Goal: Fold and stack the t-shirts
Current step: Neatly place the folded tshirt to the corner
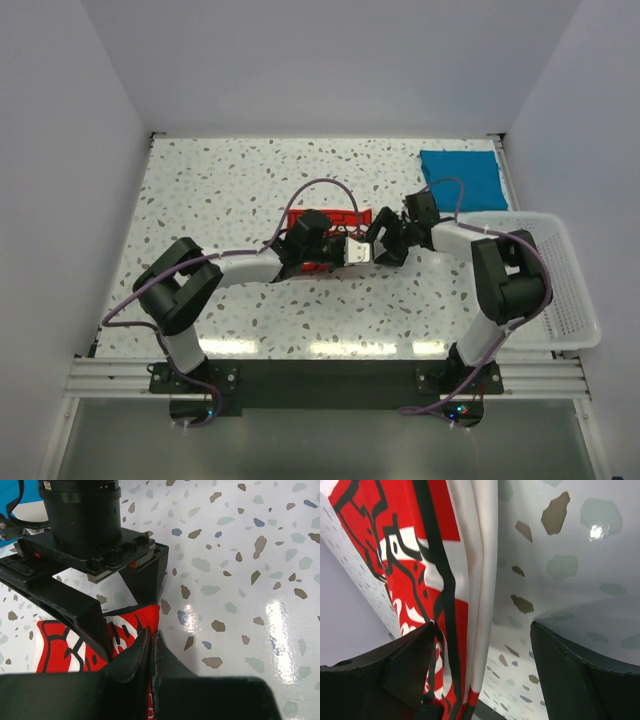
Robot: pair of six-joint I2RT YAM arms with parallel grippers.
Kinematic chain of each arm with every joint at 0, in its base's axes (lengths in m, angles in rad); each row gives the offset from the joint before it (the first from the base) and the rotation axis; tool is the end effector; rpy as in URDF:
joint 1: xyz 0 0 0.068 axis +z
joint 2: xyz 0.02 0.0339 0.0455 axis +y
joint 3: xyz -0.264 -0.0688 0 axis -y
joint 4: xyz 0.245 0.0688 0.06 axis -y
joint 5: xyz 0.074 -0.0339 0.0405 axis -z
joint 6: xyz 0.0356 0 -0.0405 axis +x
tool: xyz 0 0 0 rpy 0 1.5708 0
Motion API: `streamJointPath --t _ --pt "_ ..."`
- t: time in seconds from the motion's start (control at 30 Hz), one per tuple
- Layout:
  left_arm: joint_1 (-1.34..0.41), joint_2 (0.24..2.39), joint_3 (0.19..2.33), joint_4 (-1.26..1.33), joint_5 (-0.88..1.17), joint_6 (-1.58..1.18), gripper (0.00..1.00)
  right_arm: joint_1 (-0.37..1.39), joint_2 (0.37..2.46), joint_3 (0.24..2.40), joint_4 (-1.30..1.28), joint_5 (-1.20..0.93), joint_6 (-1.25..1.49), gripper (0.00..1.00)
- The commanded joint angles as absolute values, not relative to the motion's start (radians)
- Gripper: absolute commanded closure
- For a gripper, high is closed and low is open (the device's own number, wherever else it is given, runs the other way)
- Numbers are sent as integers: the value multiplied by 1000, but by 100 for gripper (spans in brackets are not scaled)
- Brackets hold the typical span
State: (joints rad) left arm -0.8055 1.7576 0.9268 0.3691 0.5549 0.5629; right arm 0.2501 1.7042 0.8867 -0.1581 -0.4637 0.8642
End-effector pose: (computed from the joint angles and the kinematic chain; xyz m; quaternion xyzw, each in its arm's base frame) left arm 0.2441 -0.2812 0.1860 0.6285 0.5424 -0.2924 0.4745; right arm 0.3117 0.0961 0.1498 0.2170 0.9073 0.3374 0.1261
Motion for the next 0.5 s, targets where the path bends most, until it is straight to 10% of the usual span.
streamJointPath --t 0.0,0.47 --pt "-808 1713 943 399 595 528 100 267 1748 946 -60 -474 966 20" --pt "-807 1724 946 408 584 499 100 302 1945 1129 -112 -387 1020 40"
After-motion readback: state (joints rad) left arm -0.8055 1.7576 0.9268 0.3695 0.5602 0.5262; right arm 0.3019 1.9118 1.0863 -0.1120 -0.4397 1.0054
